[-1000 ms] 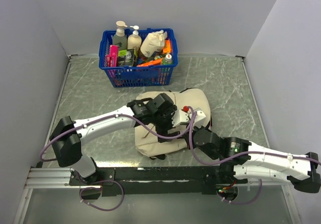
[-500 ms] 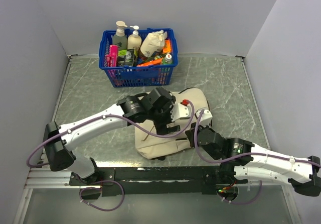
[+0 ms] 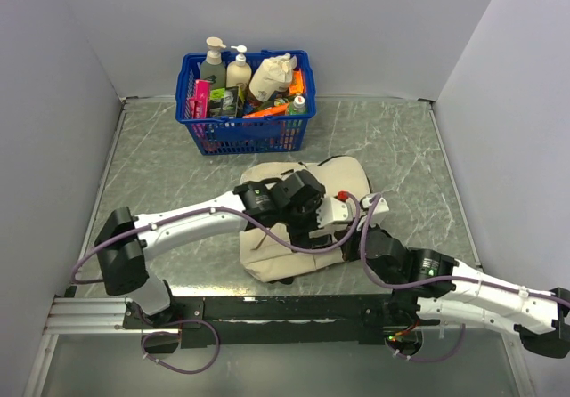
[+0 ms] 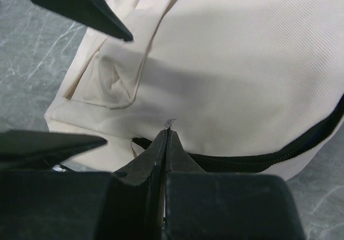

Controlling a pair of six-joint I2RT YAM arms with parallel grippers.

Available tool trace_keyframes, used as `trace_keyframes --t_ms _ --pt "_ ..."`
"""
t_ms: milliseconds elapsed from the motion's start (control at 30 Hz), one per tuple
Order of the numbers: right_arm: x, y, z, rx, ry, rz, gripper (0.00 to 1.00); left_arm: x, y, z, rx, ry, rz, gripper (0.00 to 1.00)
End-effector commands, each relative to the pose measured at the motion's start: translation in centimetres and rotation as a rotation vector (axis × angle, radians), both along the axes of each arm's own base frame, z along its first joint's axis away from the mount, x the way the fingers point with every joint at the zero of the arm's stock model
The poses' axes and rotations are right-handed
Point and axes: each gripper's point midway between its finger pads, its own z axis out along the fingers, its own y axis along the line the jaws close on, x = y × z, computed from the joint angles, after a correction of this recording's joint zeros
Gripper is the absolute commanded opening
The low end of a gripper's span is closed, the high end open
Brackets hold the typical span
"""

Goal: Pack the student bag
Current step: Zip the student bag at the center of the board.

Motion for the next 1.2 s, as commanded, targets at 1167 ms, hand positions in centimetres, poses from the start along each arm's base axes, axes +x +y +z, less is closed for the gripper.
trace_keyframes --t_ms 1167 --pt "4.6 1.1 6.2 0.186 -0.123 -0.008 0.00 -9.2 -5.9 -4.4 0.028 0.024 -0.165 0.96"
